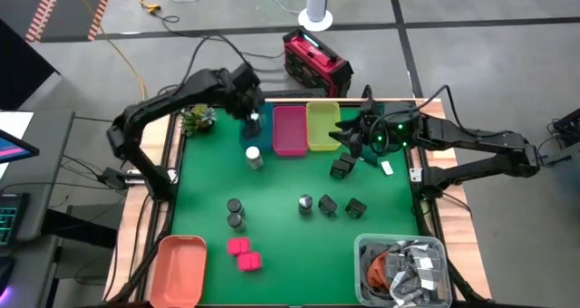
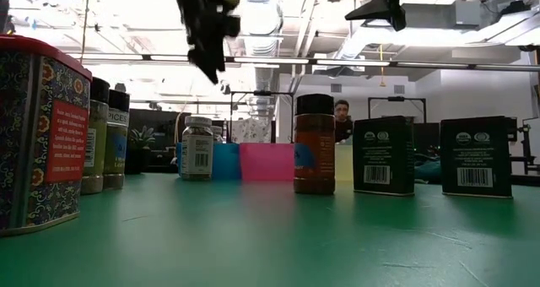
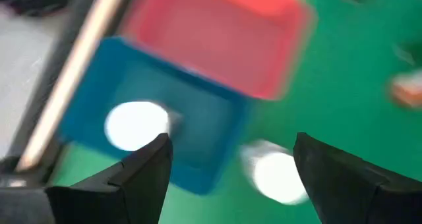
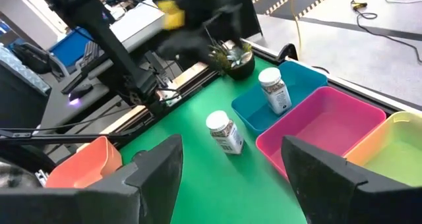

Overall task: Sort spices by type
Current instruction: Put the white seasoning bottle into the blue bin

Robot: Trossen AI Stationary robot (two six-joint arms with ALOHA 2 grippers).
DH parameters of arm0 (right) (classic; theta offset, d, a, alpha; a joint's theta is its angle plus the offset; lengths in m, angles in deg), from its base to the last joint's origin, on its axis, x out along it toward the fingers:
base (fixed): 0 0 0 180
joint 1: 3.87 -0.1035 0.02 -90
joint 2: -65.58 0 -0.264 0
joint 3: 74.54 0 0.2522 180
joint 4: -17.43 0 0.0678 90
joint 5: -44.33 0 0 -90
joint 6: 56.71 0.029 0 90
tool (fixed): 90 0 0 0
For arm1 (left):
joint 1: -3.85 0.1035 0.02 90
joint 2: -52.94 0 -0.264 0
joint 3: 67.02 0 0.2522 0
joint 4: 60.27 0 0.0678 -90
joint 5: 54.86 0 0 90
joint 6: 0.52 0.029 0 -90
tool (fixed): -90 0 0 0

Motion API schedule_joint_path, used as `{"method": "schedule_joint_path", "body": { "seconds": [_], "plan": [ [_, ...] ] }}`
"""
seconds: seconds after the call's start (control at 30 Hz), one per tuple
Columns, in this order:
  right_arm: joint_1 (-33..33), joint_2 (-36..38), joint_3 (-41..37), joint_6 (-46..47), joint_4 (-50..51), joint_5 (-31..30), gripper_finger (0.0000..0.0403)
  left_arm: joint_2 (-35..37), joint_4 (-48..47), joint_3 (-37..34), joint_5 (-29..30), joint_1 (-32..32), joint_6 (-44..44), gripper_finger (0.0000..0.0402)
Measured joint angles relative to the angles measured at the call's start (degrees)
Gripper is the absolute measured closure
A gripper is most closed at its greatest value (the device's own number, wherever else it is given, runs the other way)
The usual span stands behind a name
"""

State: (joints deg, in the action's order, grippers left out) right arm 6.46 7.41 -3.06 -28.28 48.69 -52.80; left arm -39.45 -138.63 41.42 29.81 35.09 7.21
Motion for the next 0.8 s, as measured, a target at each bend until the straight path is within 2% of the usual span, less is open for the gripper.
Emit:
{"method": "schedule_joint_path", "body": {
  "seconds": [0.17, 0.27, 0.43, 0.57, 0.67, 0.8],
  "plan": [
    [-0.08, 0.0, 0.0, 0.02, 0.02, 0.01, 0.0119, 3.54, -2.11, 0.0, -2.07, -6.64, -0.07, 0.0099],
    [-0.52, 0.0, 0.0, 0.04, -0.01, 0.0, 0.0119, 3.53, -3.6, -0.65, -2.13, -8.45, 0.66, 0.0099],
    [-1.91, 0.0, 0.0, 0.04, 0.0, 0.01, 0.0119, 3.5, 0.02, -6.28, -6.6, -7.13, 0.36, 0.0113],
    [-3.21, 0.0, 0.0, 0.04, 0.0, 0.01, 0.0119, 3.46, 2.52, -12.42, -6.68, -6.46, 0.85, 0.0123],
    [-4.07, 0.0, 0.0, 0.04, 0.0, 0.01, 0.0119, 3.42, 6.21, -16.63, -6.61, -6.72, -1.93, 0.0124],
    [-4.72, 0.0, 0.0, 0.04, 0.0, 0.01, 0.0119, 3.42, 8.51, -18.93, -5.35, -6.88, -4.58, 0.0124]
  ]
}}
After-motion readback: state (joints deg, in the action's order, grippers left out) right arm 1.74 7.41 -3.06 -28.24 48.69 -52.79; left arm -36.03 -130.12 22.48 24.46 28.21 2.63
